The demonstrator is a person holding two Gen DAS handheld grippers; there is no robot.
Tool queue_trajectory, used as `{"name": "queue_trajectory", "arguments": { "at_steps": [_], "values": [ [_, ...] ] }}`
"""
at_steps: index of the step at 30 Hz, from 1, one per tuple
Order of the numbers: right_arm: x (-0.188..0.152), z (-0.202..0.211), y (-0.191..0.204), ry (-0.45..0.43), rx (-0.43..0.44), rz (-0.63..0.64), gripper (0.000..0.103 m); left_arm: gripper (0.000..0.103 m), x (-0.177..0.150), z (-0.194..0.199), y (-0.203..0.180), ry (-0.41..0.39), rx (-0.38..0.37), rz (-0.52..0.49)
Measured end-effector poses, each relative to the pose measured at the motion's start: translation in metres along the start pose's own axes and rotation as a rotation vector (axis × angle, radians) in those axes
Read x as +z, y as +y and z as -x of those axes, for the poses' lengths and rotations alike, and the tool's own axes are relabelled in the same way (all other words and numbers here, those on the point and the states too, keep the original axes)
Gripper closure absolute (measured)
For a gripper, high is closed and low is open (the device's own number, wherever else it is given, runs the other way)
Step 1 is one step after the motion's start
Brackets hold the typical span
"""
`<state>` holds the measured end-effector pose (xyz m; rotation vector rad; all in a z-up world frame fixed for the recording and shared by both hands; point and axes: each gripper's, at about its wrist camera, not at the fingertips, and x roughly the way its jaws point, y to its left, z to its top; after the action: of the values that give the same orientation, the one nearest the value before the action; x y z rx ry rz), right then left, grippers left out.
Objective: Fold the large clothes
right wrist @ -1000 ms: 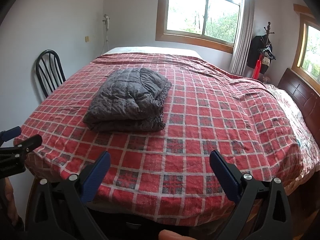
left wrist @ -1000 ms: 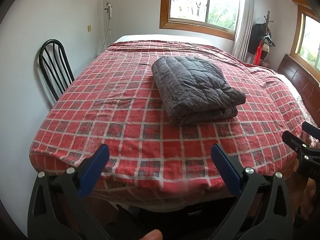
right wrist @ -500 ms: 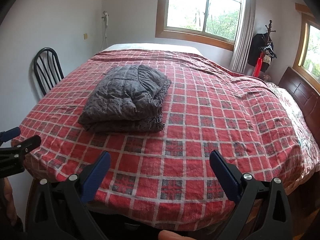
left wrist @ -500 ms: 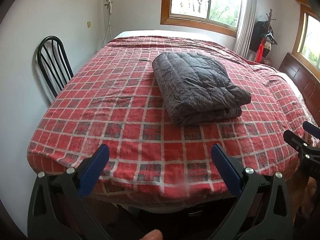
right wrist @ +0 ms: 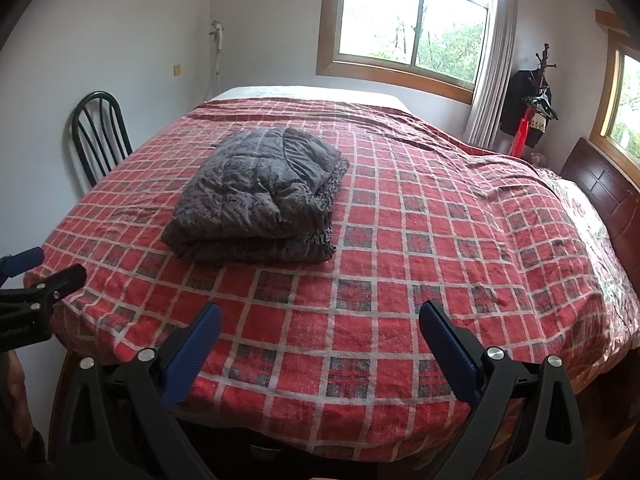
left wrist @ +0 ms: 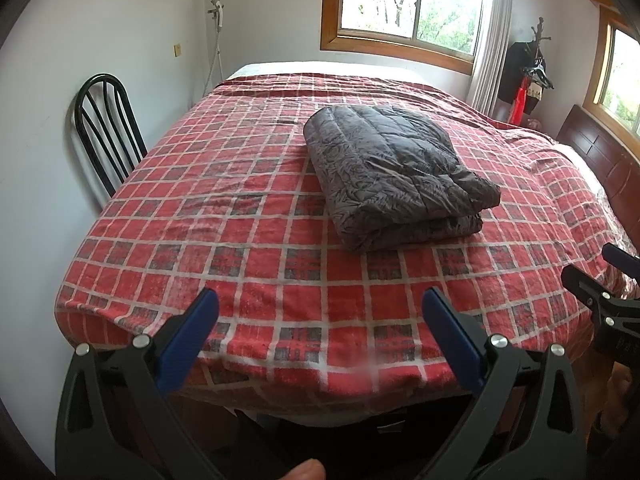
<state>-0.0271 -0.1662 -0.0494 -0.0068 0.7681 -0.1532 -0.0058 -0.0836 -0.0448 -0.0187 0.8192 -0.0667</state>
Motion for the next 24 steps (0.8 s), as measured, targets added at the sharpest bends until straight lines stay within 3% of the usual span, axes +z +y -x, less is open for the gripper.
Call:
{"name": "queue_trajectory", "arguments": {
  "at_steps": [24],
  "values": [
    [-0.0008,0.0065,0.0026,-0.026,0.002,0.002,0.004,0.003,-0.0030,0.0079,-0.0019,-0.002,-0.001,0.000]
  ]
}}
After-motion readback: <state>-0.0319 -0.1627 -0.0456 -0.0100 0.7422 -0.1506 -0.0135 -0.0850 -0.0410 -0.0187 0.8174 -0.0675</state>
